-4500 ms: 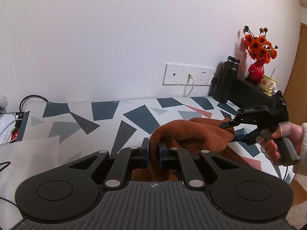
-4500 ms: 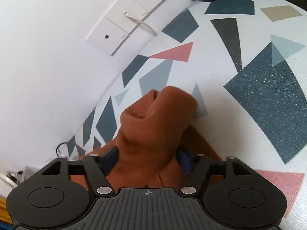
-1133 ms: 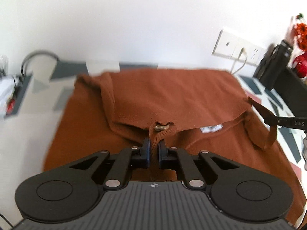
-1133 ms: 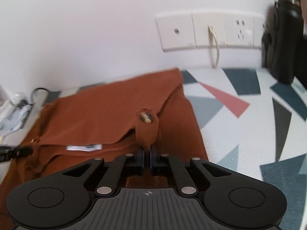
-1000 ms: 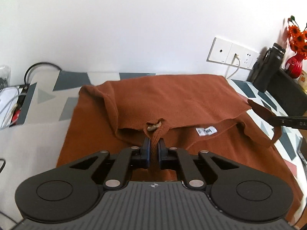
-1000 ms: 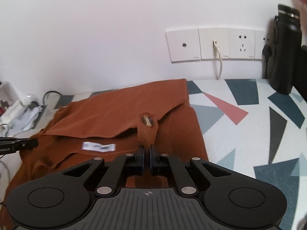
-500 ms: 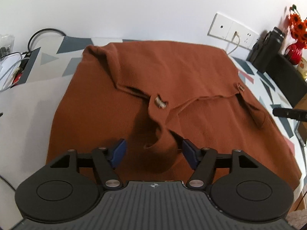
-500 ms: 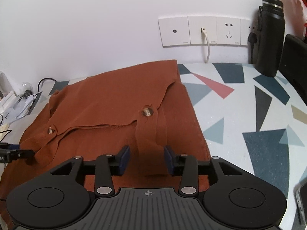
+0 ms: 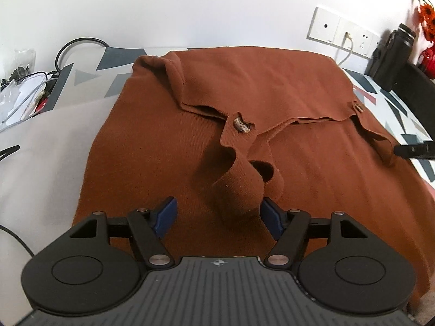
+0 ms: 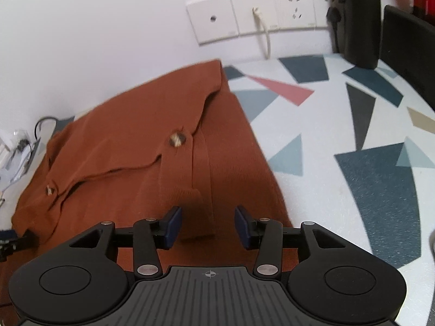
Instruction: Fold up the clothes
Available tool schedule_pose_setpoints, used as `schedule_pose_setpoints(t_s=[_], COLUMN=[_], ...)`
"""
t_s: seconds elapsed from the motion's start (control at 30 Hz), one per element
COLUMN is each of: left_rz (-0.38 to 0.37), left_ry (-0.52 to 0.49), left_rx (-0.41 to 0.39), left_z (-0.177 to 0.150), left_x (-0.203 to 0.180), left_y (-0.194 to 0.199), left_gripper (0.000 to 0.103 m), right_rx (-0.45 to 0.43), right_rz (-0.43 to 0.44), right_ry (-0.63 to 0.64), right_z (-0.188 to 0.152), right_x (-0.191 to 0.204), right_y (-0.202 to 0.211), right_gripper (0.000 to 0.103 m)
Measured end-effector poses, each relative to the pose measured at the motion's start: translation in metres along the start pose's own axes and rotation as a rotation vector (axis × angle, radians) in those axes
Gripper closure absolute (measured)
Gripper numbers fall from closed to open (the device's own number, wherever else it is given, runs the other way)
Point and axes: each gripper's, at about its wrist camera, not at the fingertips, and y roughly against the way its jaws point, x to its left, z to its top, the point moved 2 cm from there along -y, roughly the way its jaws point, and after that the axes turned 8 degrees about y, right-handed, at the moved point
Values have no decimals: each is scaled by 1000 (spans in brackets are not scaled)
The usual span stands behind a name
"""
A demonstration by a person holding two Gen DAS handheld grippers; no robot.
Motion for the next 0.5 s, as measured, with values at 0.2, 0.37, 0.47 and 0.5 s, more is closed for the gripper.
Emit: schedule_pose_setpoints(t_s=[0.2, 0.37, 0.47, 0.5], left_rz=[-30, -83, -56, -51], left_ry=[-8, -63, -54, -36], left_rx=[-74, -47, 18, 37], left_z=[6, 4, -8, -11], left_x=[1, -5, -2, 0], left_y=[13, 35, 31, 28], left_gripper=[92, 93, 93, 93], right_rx=[17, 22, 23, 24], right_rz=[31, 43, 49, 50], right_ry=[42, 62, 51, 49], right_z=[-4, -5, -5, -5], right_x=[11, 15, 14, 14], right_y=[-8, -8, -8, -8], right_gripper=[65, 69, 69, 69])
